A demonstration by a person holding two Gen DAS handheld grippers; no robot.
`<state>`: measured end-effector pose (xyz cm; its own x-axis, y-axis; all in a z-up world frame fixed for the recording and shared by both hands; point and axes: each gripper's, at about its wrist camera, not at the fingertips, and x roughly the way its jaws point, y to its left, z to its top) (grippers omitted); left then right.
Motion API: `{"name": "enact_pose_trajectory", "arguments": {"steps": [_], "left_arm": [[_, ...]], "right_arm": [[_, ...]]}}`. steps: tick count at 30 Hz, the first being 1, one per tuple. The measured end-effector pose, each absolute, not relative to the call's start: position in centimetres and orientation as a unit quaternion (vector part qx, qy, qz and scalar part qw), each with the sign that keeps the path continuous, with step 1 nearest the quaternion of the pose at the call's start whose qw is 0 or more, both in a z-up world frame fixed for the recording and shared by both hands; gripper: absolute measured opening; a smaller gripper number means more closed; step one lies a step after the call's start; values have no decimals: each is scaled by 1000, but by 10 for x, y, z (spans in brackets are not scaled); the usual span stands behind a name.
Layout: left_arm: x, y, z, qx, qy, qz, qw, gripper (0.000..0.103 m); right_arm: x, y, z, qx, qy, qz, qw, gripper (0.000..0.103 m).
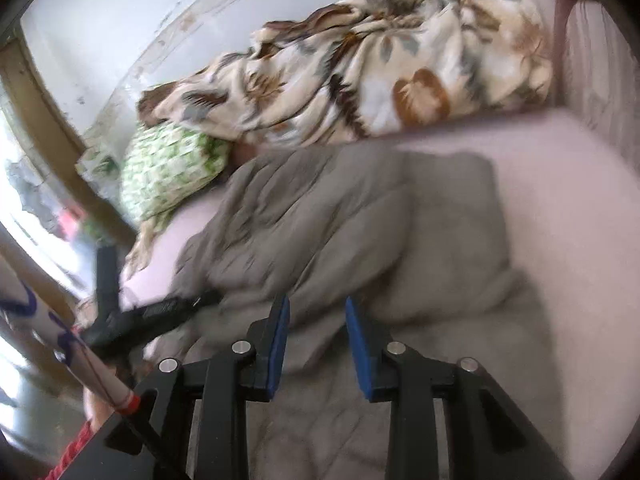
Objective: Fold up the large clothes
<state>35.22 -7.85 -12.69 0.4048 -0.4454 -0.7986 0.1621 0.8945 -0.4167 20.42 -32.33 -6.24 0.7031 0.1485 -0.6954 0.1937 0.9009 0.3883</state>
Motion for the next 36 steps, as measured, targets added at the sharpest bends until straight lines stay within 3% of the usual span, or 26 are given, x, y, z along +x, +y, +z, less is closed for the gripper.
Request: {"name": "enact_pose_trajectory", "arguments": {"steps": [3,11,14,17,19,25,31,36], "left_arm": [[349,-84,-125,-116,507,-175,836,18],[339,-91,-116,-74,500,-169,846,22],[322,-72,-95,-77,483,-164,856,30],[296,-41,-77,-73,466,-146,870,35],[278,-20,-71,-63,454,-125,880,46],[244,35,-83,-37,421,-56,904,50],[253,67,-96,-44,429,-41,901,50],[258,75,-102,-41,430,-31,901,50]], "right_arm": [[240,-328,-76,227,411,-12,883,26],[291,-312,-149,147,494,-54,855,25],[287,-310,-133,134,492,-53,859,25],[265,-310,-84,138,434,-48,889,25],[262,-305,-59,137,407,-36,902,25],[328,-267,-32,143,386,-10,911,25],[422,-240,-94,212,447,-14,869,26],[436,-218,-154,163,493,-48,853,26]]}}
